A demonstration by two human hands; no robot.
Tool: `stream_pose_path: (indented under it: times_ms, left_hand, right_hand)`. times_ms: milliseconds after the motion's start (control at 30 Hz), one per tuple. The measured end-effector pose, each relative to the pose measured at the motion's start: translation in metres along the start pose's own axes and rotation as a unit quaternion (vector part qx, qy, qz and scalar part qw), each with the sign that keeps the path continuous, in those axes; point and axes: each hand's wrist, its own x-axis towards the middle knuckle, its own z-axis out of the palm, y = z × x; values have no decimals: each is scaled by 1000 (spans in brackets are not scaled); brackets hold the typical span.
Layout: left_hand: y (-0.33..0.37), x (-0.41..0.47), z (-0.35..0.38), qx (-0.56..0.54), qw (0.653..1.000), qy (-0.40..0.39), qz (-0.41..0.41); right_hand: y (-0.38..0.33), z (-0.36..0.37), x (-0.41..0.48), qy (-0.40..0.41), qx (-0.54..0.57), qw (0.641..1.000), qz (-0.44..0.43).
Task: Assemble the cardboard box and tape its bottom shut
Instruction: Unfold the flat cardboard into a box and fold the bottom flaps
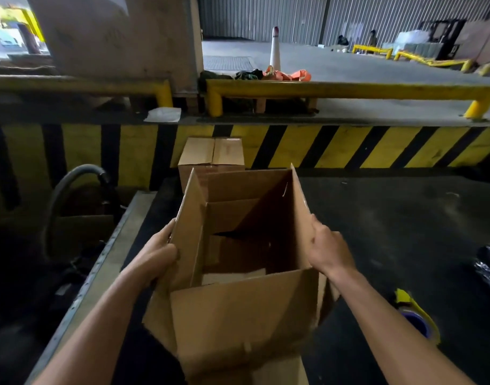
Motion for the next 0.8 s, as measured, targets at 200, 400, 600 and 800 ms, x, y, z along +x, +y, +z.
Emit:
stream_pose_path:
  times_ms: [200,400,600,800]
  left_hand:
    - [-12,-5,16,5,1000,7,15]
    - [-14,1,25,-22,998,55,32]
    - [-16,1,32,-21,992,115,41]
    - [-14,8,27,-35,985,169,22]
  right_hand:
    - [4,17,-6,-15,-11,1000,-4]
    - [12,7,-5,-38,1,999,-6]
    - [11,9,-9,-34,-15,999,-17]
    - [15,-1,-13,-59,-16,997,-41]
